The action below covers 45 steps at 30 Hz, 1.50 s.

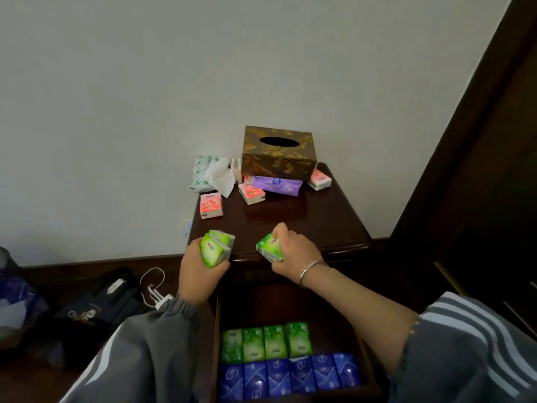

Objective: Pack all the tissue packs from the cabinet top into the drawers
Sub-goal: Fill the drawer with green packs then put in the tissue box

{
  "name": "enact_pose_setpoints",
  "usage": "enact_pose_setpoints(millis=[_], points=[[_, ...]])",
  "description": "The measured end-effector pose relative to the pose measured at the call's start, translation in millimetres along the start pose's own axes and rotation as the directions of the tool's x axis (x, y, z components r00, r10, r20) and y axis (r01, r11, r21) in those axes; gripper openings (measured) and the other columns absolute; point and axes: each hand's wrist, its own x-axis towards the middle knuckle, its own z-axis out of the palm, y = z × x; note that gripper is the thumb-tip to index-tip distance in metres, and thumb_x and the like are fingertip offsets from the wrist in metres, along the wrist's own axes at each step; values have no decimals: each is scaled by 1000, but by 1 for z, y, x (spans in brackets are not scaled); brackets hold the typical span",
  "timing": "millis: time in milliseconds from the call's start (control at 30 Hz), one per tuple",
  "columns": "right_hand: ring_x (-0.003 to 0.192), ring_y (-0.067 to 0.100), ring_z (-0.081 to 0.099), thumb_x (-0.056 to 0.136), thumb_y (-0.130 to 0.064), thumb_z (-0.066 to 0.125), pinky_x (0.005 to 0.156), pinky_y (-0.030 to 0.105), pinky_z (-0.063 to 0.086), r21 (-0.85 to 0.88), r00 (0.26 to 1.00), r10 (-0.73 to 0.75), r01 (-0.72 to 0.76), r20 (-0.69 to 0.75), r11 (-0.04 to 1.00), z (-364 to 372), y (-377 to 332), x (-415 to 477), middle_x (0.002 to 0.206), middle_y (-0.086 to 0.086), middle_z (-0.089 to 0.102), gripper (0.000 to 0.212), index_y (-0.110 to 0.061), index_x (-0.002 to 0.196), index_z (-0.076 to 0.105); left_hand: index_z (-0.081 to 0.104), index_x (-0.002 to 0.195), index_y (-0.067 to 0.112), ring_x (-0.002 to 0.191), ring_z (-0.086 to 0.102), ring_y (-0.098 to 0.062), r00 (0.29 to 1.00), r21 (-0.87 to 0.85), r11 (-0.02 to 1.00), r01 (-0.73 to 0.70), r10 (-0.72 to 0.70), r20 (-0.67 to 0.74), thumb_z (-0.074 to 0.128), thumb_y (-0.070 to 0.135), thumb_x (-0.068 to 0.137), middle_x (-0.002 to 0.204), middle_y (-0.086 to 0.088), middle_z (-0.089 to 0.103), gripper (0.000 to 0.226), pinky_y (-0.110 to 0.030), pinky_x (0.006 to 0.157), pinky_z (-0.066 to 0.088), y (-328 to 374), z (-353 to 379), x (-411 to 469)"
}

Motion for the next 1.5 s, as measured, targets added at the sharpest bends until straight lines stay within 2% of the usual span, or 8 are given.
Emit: enact_pose_setpoints(millis=[167, 267, 400, 633, 833, 1167, 1333, 1500], points=[[82, 28, 59, 65, -31, 66, 57, 29, 35, 120, 999, -36, 35, -1, 992, 19, 36, -68, 93, 0, 55, 55, -22, 110, 36, 56, 109, 14, 85, 59, -15, 982, -10, 997, 71, -68, 176, 82, 8, 59, 96, -2, 61, 56, -25, 71, 44, -16, 16, -78], [77, 22, 61, 69, -36, 65, 56, 30, 41, 184, 993, 53, -73, 110, 980, 47, 62, -106, 87, -7, 52, 54, -27, 111, 33, 52, 108, 13, 79, 57, -12, 942, -19, 964, 264, -254, 220, 80, 6, 64, 92, -3, 58, 53, -15, 60, 38, -30, 34, -124], [80, 20, 62, 68, -33, 68, 64, 30, 47, 293, 939, 255, -317, 232, 902, 76, 98, -134, 94, -2, 60, 56, -26, 111, 34, 50, 97, 11, 69, 50, -16, 877, 7, 899, 438, -429, 216, 80, 7, 67, 79, 0, 52, 43, -27, 57, 34, -39, 53, -151], [98, 27, 62, 72, -29, 72, 76, 29, 47, 288, 831, 477, -550, 286, 784, 121, 120, -124, 115, 7, 60, 64, -21, 123, 34, 49, 94, 15, 76, 52, -20, 843, 89, 870, 486, -493, 216, 81, 14, 66, 91, -6, 56, 42, -29, 66, 36, -56, 59, -147], [103, 30, 60, 73, -27, 72, 82, 35, 50, 169, 761, 567, -633, 317, 755, 155, 118, -94, 120, 11, 58, 71, -18, 130, 29, 49, 94, 15, 74, 54, -17, 863, 99, 898, 430, -440, 247, 80, 14, 65, 85, 0, 55, 42, -26, 56, 35, -52, 63, -141], [115, 31, 55, 77, -24, 73, 92, 35, 47, 238, 715, 522, -669, 465, 705, 193, 114, -82, 130, 15, 52, 78, -12, 137, 26, 49, 100, 19, 74, 55, -8, 843, 43, 881, 470, -463, 275, 77, 17, 70, 90, 1, 59, 41, -21, 55, 38, -39, 62, -122], [114, 31, 55, 76, -22, 76, 95, 40, 49, 374, 634, 541, -769, 552, 519, 188, 122, -78, 129, 15, 53, 75, -12, 136, 33, 49, 103, 21, 77, 58, -13, 830, 39, 879, 476, -463, 310, 76, 21, 71, 92, -1, 59, 42, -27, 58, 42, -32, 64, -119], [97, 26, 57, 76, -14, 76, 79, 37, 53, 507, 562, 586, -816, 584, 278, 180, 122, -76, 125, 16, 54, 67, -10, 133, 40, 49, 101, 19, 77, 59, -17, 826, 30, 875, 484, -468, 314, 76, 20, 71, 90, -2, 59, 40, -32, 62, 48, -27, 60, -119]])
